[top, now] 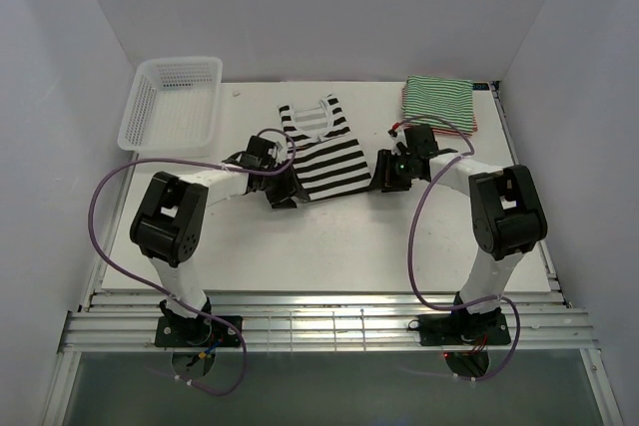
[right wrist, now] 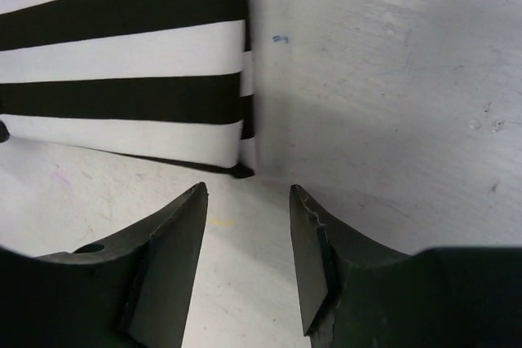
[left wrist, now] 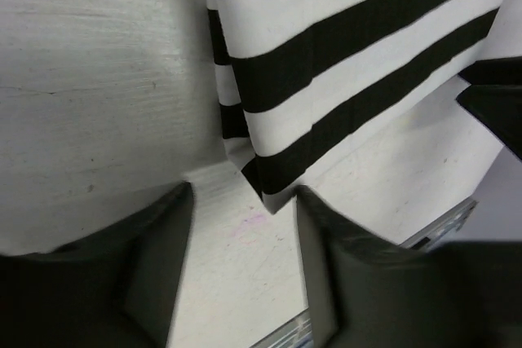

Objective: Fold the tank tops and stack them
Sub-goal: Fold the tank top

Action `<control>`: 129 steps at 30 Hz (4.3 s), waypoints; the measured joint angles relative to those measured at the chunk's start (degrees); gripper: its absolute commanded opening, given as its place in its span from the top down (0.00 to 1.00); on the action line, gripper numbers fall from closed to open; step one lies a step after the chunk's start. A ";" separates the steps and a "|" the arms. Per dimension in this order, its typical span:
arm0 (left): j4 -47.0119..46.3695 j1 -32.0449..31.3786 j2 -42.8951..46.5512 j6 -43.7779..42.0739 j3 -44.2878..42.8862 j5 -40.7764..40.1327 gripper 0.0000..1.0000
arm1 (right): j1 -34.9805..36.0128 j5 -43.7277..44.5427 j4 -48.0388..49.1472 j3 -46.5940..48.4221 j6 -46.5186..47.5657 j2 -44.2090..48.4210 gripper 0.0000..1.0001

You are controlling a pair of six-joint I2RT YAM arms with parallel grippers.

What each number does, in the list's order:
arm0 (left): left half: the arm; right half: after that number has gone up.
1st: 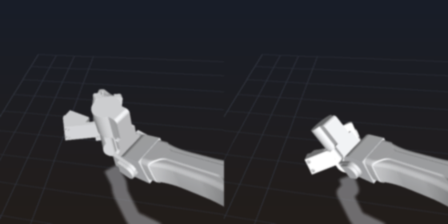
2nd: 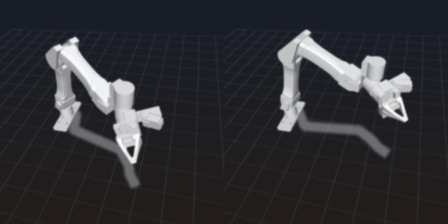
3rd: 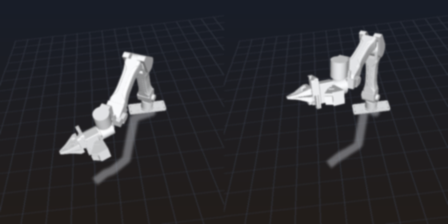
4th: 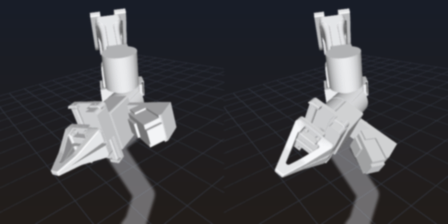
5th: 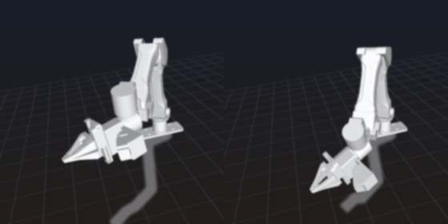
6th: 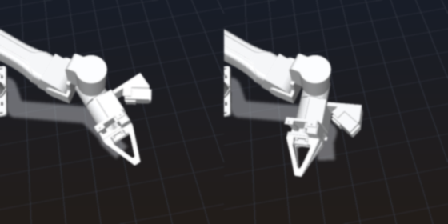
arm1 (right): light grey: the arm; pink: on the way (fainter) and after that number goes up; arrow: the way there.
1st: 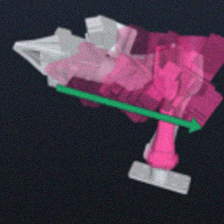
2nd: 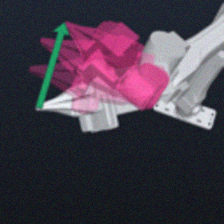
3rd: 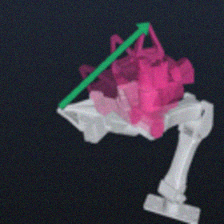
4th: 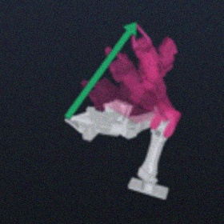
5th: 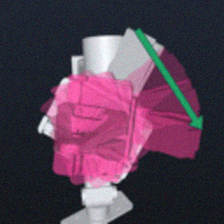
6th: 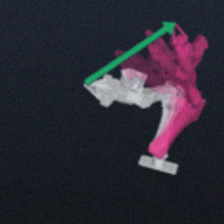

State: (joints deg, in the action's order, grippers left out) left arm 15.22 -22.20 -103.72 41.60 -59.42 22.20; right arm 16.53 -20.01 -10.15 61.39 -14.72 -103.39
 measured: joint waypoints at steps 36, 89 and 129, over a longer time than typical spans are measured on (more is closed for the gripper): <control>1.66 -6.08 22.47 5.49 13.07 3.65 1.00 | -0.98 -9.51 6.34 -22.67 -5.53 29.70 0.92; 9.81 9.53 -7.19 4.07 -14.51 4.42 0.55 | -0.79 -13.03 5.66 17.42 -2.93 -13.18 0.78; 6.47 2.58 -13.22 4.04 -20.68 0.31 0.02 | 4.52 -24.30 13.33 -5.88 -1.40 -2.58 0.10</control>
State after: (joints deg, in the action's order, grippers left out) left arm 21.69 -19.62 -116.95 45.65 -80.09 22.50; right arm 21.06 -44.31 3.18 55.51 -16.12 -105.97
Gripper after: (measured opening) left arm 0.977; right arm 0.897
